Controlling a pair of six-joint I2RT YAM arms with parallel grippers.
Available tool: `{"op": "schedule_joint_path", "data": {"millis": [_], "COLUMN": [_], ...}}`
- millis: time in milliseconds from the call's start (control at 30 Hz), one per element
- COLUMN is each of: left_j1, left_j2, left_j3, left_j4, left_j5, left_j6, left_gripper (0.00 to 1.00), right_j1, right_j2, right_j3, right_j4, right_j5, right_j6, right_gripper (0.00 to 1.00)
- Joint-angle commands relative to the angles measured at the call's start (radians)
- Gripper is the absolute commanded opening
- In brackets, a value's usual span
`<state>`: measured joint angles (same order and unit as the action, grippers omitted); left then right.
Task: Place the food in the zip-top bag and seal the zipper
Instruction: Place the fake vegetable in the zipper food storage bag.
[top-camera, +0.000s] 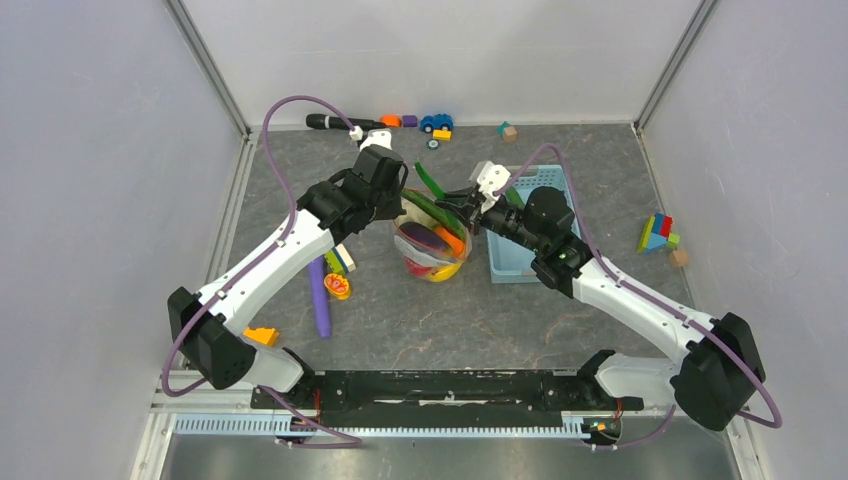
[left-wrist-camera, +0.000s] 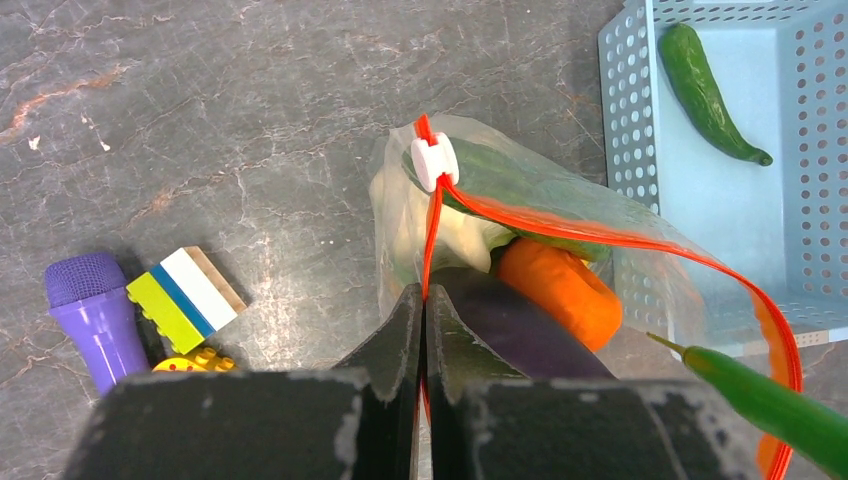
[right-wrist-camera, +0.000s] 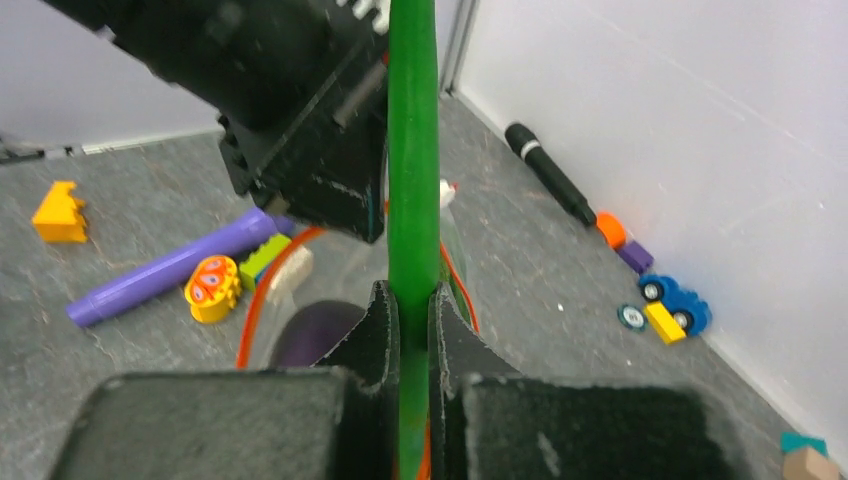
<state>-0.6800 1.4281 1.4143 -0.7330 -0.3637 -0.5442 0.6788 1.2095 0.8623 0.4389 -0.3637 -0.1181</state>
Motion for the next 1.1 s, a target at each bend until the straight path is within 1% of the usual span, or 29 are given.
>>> {"op": "schedule_joint_path", "data": {"millis": [0, 67, 267, 467, 667, 833, 933, 1067], "left_j1": [0.005, 0.005, 0.006, 0.007, 0.007, 0.007, 0.007, 0.007], "left_j2": [-0.023, -0.025, -0.026, -0.026, -0.031, -0.051, -0.079, -0.121], "left_j3": [0.043, 0.041, 0.041, 0.040, 0.040, 0.020, -0.012, -0.060], "left_j4": [0.009, 0.009, 0.010, 0.017, 0.018, 0.044, 0.092, 0.173], "left_j5": [0.003, 0.005, 0.008, 0.014, 0.018, 0.039, 0.063, 0.105], "left_j6": [-0.042, -0.042, -0.042, -0.037, -0.033, -0.020, -0.003, 0.025], "left_gripper": [0.04, 0.04, 0.04, 0.04, 0.03, 0.02, 0.02, 0.02], "right_j1": [0.003, 0.005, 0.004, 0.003, 0.004, 0.008, 0.017, 0.028], "right_j2": [-0.005, -0.002, 0.001, -0.001, 0.024, 0.080, 0.127, 0.203], "right_j3": [-0.012, -0.016, -0.017, -0.020, 0.013, 0.113, 0.181, 0.291], "right_j4": [-0.031, -0.030, -0.038, -0.037, -0.041, -0.086, -0.132, -0.235], "right_j5": [0.065, 0.077, 0.096, 0.102, 0.093, -0.026, -0.082, -0.069], "right_j6": [-0.057, -0.060, -0.066, -0.063, -0.064, -0.071, -0.088, -0.094], "right_gripper": [0.06, 0.12, 0.40, 0.45, 0.47, 0.48, 0.48, 0.48]}}
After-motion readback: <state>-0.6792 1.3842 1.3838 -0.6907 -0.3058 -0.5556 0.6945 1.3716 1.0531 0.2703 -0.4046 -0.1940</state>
